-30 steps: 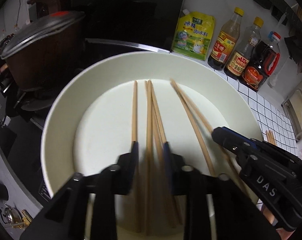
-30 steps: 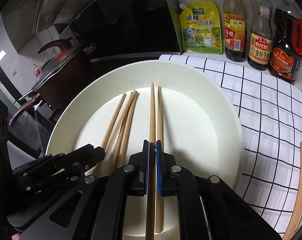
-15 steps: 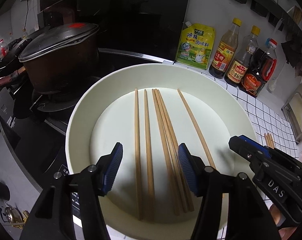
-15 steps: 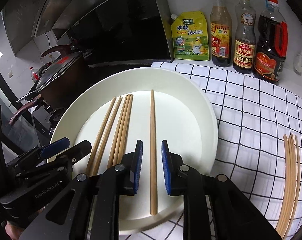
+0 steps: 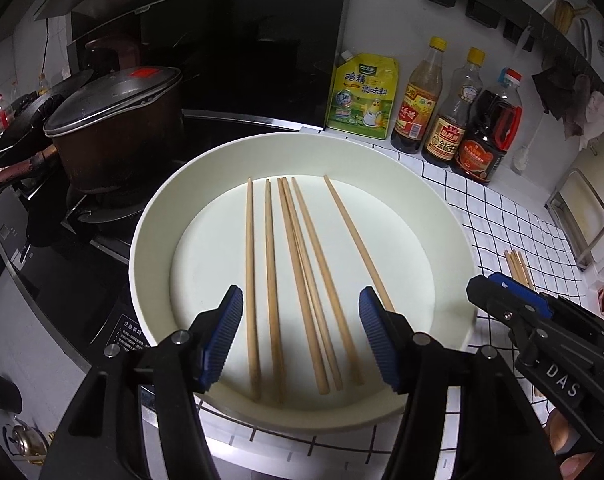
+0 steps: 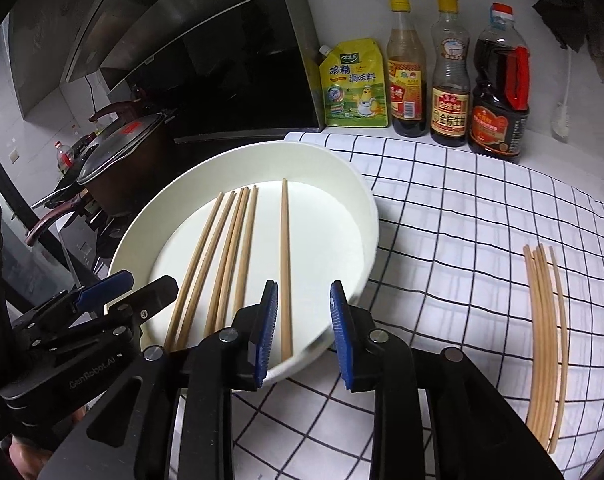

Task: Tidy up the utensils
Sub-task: 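Withdraw both open tools from the basin back to the chopstick bundle, then close the left tool on one chopstick while the right tool grasps another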

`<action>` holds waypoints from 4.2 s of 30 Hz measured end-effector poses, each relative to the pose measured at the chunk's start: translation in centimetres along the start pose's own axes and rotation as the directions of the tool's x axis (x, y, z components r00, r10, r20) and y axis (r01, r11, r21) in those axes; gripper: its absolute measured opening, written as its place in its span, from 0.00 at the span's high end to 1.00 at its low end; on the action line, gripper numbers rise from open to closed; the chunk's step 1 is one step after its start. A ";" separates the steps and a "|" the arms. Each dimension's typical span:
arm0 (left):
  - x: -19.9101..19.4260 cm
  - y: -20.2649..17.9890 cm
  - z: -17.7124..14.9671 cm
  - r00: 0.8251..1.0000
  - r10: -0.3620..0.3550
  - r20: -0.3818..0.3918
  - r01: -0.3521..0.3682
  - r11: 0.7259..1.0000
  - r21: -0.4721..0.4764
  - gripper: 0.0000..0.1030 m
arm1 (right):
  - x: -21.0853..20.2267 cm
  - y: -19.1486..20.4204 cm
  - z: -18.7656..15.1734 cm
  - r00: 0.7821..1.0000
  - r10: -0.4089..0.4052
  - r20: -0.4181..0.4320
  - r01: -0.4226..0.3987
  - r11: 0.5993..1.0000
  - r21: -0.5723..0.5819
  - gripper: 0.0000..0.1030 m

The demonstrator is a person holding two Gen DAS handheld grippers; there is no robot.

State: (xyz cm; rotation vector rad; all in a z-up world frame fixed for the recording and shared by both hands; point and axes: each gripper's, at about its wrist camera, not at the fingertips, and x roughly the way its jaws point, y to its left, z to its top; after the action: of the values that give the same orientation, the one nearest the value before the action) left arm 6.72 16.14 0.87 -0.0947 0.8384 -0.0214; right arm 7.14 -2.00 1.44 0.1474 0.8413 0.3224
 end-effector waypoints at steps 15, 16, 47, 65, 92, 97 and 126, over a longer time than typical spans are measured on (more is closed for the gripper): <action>-1.7 -4.6 -2.2 0.998 -0.069 0.003 0.069 0.996 0.056 0.37 | -5.0 -3.7 -2.5 0.997 -0.053 0.053 0.050 0.997 0.052 0.73; -1.8 -5.1 -2.3 0.997 -0.076 0.003 0.076 0.995 0.059 0.37 | -5.2 -4.0 -2.6 0.997 -0.057 0.054 0.054 0.997 0.056 0.73; 2.5 -21.1 -6.3 0.975 -0.187 -0.118 0.208 0.957 0.202 0.25 | -7.1 -22.9 -9.1 0.956 -0.289 -0.048 0.293 0.932 0.214 0.65; 5.6 -21.7 -7.0 0.977 -0.142 -0.158 0.171 0.967 0.187 0.24 | -1.9 -22.0 -7.8 0.939 -0.319 -0.125 0.326 0.945 0.038 0.63; 9.0 -26.2 -7.2 0.964 -0.160 -0.213 0.199 0.964 0.174 0.22 | -3.2 -26.9 -8.3 0.945 -0.304 -0.124 0.320 0.936 0.145 0.63; 9.3 -26.6 -7.2 0.969 -0.137 -0.208 0.178 0.965 0.193 0.22 | -3.6 -27.5 -8.4 0.945 -0.306 -0.120 0.323 0.932 0.165 0.63; 9.9 -26.7 -7.0 0.981 -0.042 -0.187 0.088 0.967 0.241 0.30 | -2.9 -26.7 -8.4 0.928 -0.352 -0.121 0.364 0.925 0.106 0.63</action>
State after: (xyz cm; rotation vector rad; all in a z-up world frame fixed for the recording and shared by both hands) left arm 8.64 -11.53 -8.65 0.1173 1.0073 -0.1992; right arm 4.93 -28.12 -8.82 0.0930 0.9694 -0.0702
